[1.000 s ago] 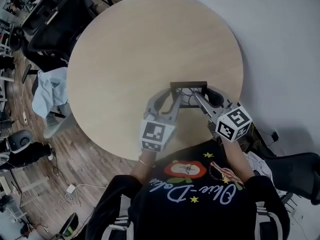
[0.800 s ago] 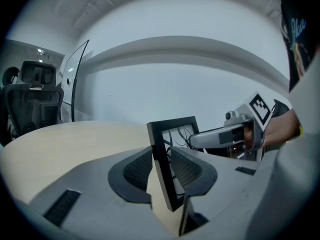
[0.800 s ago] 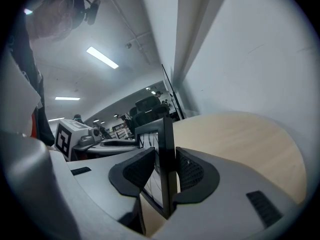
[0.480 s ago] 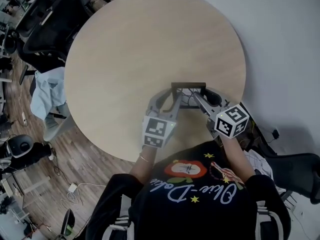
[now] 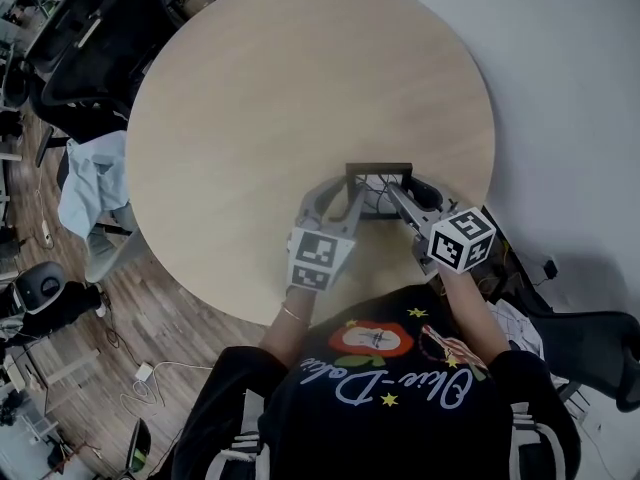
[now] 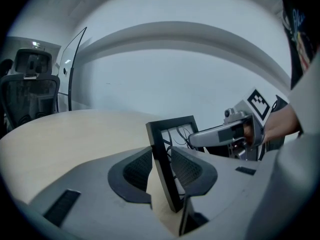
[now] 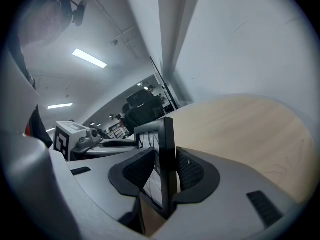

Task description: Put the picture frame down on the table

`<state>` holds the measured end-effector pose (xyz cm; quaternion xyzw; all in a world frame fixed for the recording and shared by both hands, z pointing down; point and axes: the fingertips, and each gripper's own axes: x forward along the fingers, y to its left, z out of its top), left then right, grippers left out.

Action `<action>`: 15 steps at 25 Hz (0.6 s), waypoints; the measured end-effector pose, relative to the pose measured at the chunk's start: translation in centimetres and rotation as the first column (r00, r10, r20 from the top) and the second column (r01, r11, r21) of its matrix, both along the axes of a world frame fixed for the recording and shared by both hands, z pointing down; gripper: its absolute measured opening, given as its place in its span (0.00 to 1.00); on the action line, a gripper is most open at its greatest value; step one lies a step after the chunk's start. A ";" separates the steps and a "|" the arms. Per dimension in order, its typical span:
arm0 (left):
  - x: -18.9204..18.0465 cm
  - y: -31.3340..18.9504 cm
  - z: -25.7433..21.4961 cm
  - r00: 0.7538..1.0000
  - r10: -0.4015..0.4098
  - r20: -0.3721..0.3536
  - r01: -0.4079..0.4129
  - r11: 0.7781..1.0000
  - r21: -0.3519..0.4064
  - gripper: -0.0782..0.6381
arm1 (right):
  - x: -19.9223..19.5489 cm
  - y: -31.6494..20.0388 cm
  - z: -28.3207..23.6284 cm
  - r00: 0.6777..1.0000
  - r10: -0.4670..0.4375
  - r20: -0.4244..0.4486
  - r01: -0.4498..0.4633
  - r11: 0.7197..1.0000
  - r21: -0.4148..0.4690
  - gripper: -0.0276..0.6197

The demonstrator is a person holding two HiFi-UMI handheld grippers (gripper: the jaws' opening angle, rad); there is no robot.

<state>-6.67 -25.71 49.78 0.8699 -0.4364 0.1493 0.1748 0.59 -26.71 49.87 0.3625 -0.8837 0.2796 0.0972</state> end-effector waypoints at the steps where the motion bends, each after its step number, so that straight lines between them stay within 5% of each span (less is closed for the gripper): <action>1: 0.1 -0.1 0.1 1.000 0.000 0.000 0.000 1.000 0.000 0.24 | 0.1 -0.1 0.1 1.000 0.004 -0.001 -0.004 1.000 -0.001 0.20; 15: 0.2 -1.5 1.6 1.000 -0.013 0.012 0.013 1.000 -0.011 0.27 | 0.3 -2.0 1.5 0.992 0.025 -0.122 -0.023 1.000 0.019 0.22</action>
